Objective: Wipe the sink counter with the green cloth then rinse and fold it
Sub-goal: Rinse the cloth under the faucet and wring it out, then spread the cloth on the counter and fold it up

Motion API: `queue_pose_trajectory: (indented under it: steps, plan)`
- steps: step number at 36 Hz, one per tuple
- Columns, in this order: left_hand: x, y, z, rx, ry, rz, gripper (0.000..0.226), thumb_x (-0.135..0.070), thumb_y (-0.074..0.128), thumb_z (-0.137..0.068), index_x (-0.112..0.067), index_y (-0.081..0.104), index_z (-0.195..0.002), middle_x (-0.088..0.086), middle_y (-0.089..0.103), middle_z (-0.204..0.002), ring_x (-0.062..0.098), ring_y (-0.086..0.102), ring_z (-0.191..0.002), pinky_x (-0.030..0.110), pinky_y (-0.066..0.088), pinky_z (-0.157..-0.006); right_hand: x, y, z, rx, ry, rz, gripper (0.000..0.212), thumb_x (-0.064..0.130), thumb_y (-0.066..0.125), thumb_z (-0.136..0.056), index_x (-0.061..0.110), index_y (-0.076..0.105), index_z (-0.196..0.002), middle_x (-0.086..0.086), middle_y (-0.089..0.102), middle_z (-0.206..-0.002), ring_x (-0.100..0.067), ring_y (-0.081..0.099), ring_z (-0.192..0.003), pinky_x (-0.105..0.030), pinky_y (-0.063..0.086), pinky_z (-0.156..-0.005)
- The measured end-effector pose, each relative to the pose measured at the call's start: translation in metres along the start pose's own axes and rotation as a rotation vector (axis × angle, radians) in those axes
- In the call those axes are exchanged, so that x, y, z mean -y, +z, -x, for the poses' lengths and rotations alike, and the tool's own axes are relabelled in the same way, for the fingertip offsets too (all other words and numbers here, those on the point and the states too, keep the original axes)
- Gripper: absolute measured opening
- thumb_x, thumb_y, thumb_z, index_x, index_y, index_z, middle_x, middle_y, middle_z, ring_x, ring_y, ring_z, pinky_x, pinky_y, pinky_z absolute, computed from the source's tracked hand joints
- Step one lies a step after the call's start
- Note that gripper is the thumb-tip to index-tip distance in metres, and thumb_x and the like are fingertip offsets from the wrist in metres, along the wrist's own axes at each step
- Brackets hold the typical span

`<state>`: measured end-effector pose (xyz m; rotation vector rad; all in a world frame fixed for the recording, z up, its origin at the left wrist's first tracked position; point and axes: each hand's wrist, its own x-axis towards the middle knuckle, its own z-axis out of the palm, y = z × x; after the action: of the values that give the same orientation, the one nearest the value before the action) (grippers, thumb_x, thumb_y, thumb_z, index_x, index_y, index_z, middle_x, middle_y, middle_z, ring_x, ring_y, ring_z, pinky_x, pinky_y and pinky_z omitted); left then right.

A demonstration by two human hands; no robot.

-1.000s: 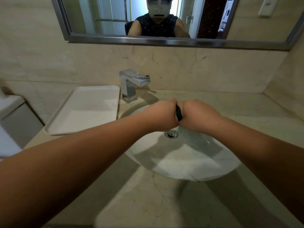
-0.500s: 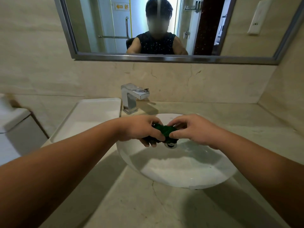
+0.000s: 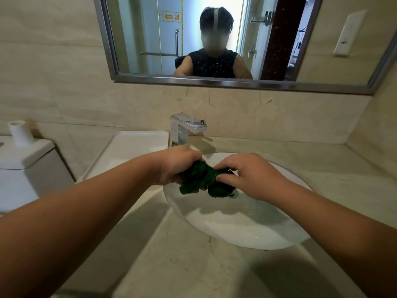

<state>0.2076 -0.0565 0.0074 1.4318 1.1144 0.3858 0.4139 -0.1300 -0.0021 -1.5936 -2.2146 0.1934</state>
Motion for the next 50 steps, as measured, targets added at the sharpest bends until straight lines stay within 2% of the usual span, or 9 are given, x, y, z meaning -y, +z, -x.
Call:
queue_pose_trajectory:
  steps: [6,13,17,21,24,29,36,43,50]
  plan:
    - [0.005,-0.023,0.004,-0.113,0.02,-0.015,0.032,-0.009,0.041,-0.106,0.01,0.066,-0.113,0.033,0.074,-0.106,0.043,0.078,-0.096,0.056,0.062,-0.092,-0.015,-0.011,0.006,-0.124,0.107,-0.287,0.019,0.02,0.071,-0.096,0.03,0.082,-0.109,0.018,0.079,-0.093,0.004,0.072,-0.088,-0.018,0.055,-0.082]
    - [0.002,-0.046,0.014,-0.097,0.068,-0.049,0.036,-0.012,0.038,-0.108,0.007,0.067,-0.118,0.029,0.077,-0.105,0.035,0.078,-0.09,0.044,0.064,-0.083,-0.02,-0.02,0.001,-0.239,0.305,-0.755,0.019,0.015,0.064,-0.102,0.017,0.081,-0.11,-0.009,0.082,-0.097,-0.027,0.079,-0.094,-0.043,0.064,-0.087]
    - [-0.003,-0.056,0.019,-0.05,0.18,-0.265,0.021,-0.016,0.062,-0.102,-0.015,0.077,-0.117,0.01,0.077,-0.117,0.028,0.07,-0.112,0.045,0.055,-0.1,-0.008,-0.025,-0.008,-0.269,0.328,-0.797,0.016,0.018,0.067,-0.1,0.011,0.081,-0.097,-0.016,0.08,-0.088,-0.028,0.076,-0.082,-0.038,0.064,-0.08]
    - [-0.012,-0.05,0.025,0.12,0.297,-0.178,0.05,-0.02,0.079,-0.091,-0.034,0.066,-0.137,-0.001,0.067,-0.14,0.024,0.061,-0.132,0.05,0.043,-0.116,0.016,-0.029,-0.022,-0.219,0.263,-0.732,0.014,0.016,0.069,-0.099,0.008,0.08,-0.095,-0.017,0.079,-0.088,-0.024,0.074,-0.078,-0.034,0.065,-0.073]
    - [-0.017,-0.038,0.025,0.15,0.404,-0.046,0.055,-0.018,0.08,-0.091,-0.026,0.063,-0.142,0.008,0.068,-0.141,0.033,0.06,-0.135,0.058,0.04,-0.119,0.031,-0.034,-0.03,-0.213,0.209,-0.665,0.016,0.015,0.067,-0.1,0.017,0.079,-0.089,-0.005,0.078,-0.078,-0.012,0.073,-0.07,-0.023,0.059,-0.061]
    - [-0.027,-0.039,0.033,-0.061,0.488,0.033,0.031,-0.014,0.069,-0.1,-0.002,0.068,-0.129,0.019,0.077,-0.118,0.034,0.074,-0.112,0.048,0.054,-0.106,0.036,-0.05,-0.039,-0.287,0.17,-0.561,0.016,0.025,0.068,-0.099,0.025,0.08,-0.089,-0.001,0.079,-0.082,-0.022,0.077,-0.083,-0.042,0.065,-0.076]
    - [-0.03,-0.052,0.039,-0.131,0.497,0.225,0.03,-0.011,0.068,-0.092,0.002,0.067,-0.119,0.019,0.076,-0.112,0.037,0.072,-0.109,0.045,0.056,-0.099,0.041,-0.068,-0.041,-0.42,0.21,-0.665,0.022,0.018,0.059,-0.104,0.02,0.074,-0.087,-0.007,0.075,-0.089,-0.021,0.075,-0.087,-0.027,0.061,-0.069]
    - [-0.033,-0.057,0.056,-0.092,0.501,0.121,0.029,0.0,0.069,-0.094,-0.002,0.062,-0.122,0.022,0.072,-0.12,0.036,0.071,-0.116,0.048,0.056,-0.101,0.049,-0.069,-0.042,-0.256,0.267,-0.666,0.02,0.027,0.051,-0.106,0.018,0.063,-0.093,-0.007,0.057,-0.083,-0.023,0.056,-0.078,-0.045,0.054,-0.075]
    - [-0.033,-0.069,0.074,-0.003,0.363,-0.182,0.031,-0.002,0.078,-0.088,-0.006,0.063,-0.115,0.026,0.068,-0.121,0.042,0.071,-0.11,0.045,0.058,-0.084,0.051,-0.071,-0.037,0.034,0.251,-0.67,0.03,0.023,0.078,-0.09,0.009,0.067,-0.114,-0.017,0.073,-0.109,-0.03,0.074,-0.101,-0.042,0.064,-0.084]
